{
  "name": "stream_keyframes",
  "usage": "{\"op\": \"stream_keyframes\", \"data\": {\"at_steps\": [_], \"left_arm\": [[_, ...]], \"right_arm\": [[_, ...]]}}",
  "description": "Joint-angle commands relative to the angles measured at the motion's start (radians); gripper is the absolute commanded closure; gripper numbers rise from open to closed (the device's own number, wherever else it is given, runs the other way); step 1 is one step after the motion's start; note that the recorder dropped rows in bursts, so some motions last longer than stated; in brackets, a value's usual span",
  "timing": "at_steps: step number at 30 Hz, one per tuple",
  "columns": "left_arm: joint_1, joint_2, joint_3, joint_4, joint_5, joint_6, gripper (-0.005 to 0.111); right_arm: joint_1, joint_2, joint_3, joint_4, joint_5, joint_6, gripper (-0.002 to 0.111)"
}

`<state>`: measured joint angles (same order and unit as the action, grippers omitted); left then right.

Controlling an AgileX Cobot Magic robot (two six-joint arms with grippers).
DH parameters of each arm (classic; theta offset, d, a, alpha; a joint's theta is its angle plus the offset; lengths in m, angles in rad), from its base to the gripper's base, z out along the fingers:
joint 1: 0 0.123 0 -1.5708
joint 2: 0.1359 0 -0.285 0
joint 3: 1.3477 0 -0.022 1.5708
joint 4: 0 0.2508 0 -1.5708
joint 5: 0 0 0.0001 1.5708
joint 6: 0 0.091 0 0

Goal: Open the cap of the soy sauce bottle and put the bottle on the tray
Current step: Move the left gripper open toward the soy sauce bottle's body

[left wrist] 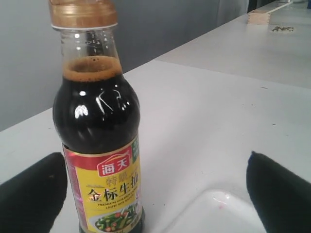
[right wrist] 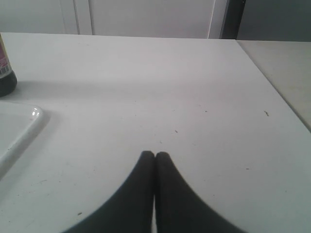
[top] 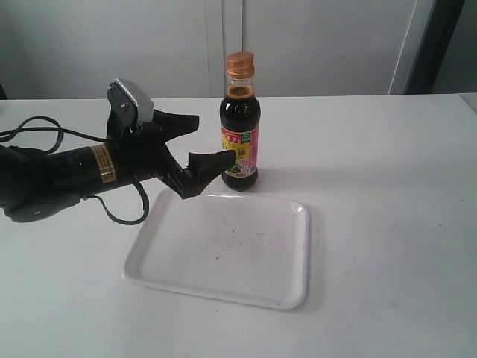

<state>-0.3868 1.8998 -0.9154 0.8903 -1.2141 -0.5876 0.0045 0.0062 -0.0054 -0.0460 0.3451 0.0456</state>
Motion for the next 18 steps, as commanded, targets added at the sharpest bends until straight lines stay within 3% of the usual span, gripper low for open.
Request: {"op": "stream_keyframes", "data": {"at_steps": [1,18], "left_arm": [[-0.013,0.025,-0.040,0.015,-0.007,-0.013,0.002],[-0.046,0.167,-0.208,-0.008,-0.007,-0.019,0.002]], "right_arm": [[-0.005,-0.006,0.005,-0.003,-0.003,0.003,0.108],[-0.005,-0.006,0.005,-0.003,-0.003,0.003,0.108]]}}
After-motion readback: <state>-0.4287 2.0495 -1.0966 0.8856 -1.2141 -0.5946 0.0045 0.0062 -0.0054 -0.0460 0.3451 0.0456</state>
